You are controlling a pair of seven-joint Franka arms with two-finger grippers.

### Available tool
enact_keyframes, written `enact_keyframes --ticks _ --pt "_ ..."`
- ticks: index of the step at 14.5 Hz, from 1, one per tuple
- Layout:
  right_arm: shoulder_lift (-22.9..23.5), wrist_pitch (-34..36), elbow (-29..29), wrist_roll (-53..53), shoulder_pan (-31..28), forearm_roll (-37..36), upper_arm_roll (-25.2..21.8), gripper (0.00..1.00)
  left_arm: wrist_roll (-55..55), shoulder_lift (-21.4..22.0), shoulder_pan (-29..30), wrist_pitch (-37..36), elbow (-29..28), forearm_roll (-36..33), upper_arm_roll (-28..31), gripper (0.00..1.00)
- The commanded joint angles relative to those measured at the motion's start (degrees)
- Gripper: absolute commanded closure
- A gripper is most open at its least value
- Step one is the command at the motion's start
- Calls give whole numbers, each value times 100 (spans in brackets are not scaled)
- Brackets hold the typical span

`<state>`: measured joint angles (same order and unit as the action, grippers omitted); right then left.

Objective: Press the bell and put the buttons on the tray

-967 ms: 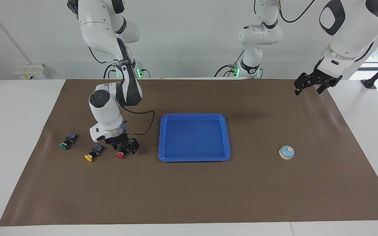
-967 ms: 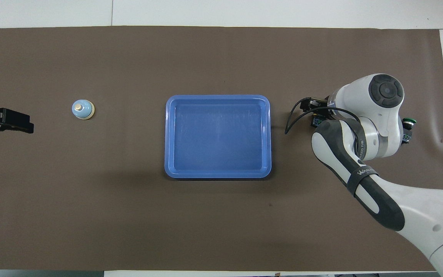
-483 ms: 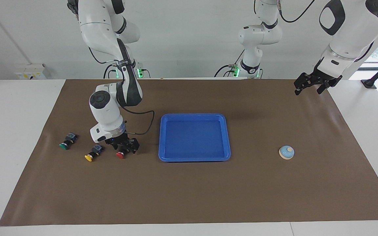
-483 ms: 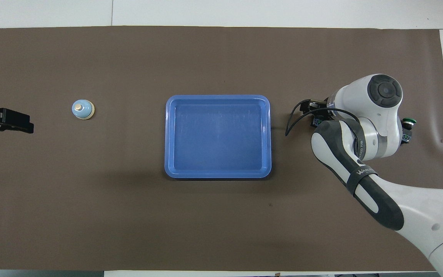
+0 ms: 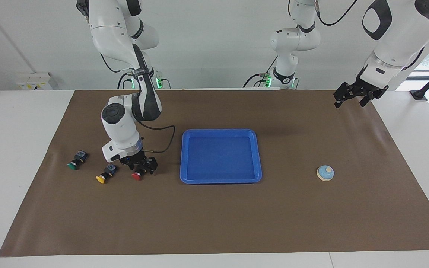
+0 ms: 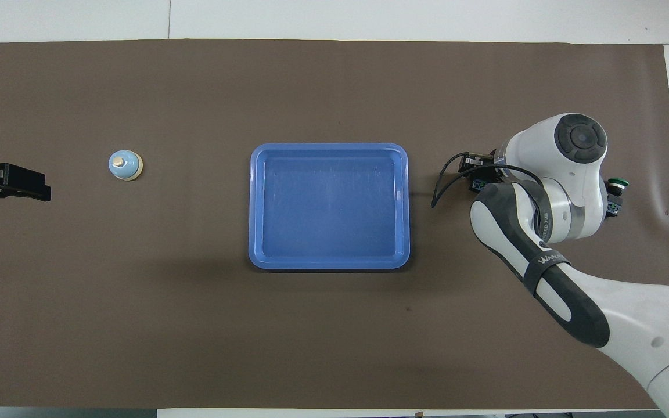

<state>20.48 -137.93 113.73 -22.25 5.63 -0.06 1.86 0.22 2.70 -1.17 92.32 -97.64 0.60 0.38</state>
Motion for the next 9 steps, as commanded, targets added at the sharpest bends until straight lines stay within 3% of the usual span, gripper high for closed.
enact_keyframes --ticks 1,6,9 --pt "-35 82 35 99 -53 -47 34 100 -31 -6 -15 -109 61 -68 15 0" --pt "-35 396 -253 116 -18 -47 34 100 -31 -6 -15 -109 61 -68 15 0" --pt "-35 1432 -1113 81 113 -3 148 100 -31 -6 -15 -109 61 -68 15 0"
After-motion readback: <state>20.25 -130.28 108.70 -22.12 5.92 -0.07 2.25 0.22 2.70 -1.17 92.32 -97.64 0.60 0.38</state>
